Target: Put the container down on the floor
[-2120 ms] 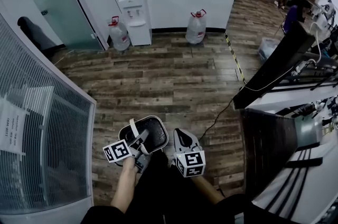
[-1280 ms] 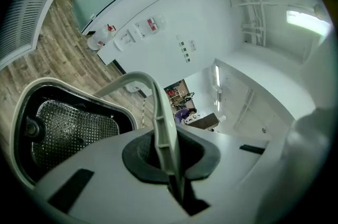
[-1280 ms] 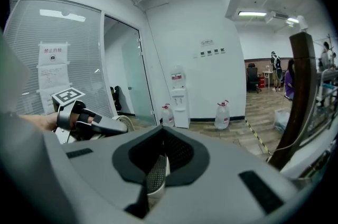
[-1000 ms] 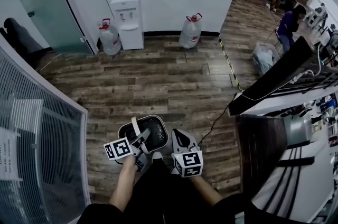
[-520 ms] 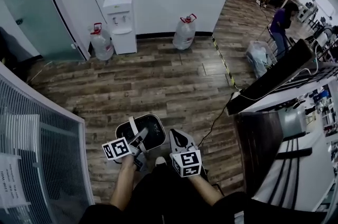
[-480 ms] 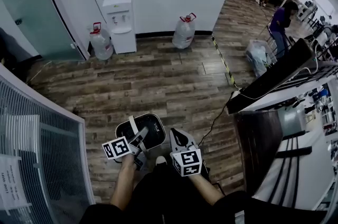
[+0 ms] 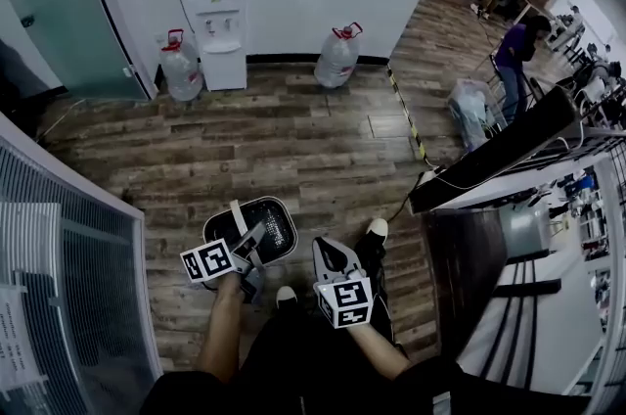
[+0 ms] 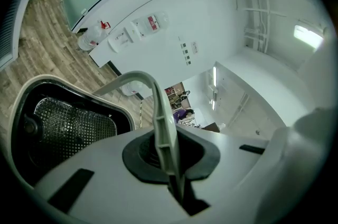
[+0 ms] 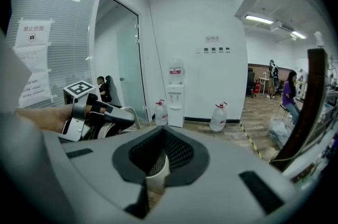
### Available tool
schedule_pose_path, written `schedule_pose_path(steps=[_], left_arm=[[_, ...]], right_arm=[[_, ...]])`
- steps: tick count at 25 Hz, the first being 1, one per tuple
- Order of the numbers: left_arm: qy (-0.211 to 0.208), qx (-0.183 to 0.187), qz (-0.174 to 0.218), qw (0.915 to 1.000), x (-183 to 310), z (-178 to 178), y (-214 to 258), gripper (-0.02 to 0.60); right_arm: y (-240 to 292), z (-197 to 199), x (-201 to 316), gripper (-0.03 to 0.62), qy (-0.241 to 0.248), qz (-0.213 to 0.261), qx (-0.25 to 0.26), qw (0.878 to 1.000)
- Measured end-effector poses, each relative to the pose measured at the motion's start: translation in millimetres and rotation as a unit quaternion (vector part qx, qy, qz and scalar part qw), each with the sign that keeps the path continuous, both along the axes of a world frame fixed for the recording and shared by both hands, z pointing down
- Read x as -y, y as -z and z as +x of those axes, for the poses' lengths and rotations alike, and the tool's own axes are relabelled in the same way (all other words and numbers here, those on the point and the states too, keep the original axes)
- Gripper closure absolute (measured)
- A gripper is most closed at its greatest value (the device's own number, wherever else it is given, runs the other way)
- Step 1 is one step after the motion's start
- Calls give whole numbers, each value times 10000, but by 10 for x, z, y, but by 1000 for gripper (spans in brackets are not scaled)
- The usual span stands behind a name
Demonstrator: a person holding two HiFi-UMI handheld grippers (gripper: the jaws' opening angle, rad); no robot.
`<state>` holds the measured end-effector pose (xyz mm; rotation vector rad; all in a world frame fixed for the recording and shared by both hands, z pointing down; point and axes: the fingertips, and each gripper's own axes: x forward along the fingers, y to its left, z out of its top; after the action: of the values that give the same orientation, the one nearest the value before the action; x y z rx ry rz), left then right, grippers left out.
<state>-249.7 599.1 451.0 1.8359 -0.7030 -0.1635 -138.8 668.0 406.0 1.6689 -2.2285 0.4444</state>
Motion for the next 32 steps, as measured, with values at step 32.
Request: schedule_pose_path(steps=[32], left_arm=[[411, 358, -100, 9985, 1250, 509, 149, 565]], right_arm=[[-3, 453, 1740, 582, 587, 8, 586, 9966]])
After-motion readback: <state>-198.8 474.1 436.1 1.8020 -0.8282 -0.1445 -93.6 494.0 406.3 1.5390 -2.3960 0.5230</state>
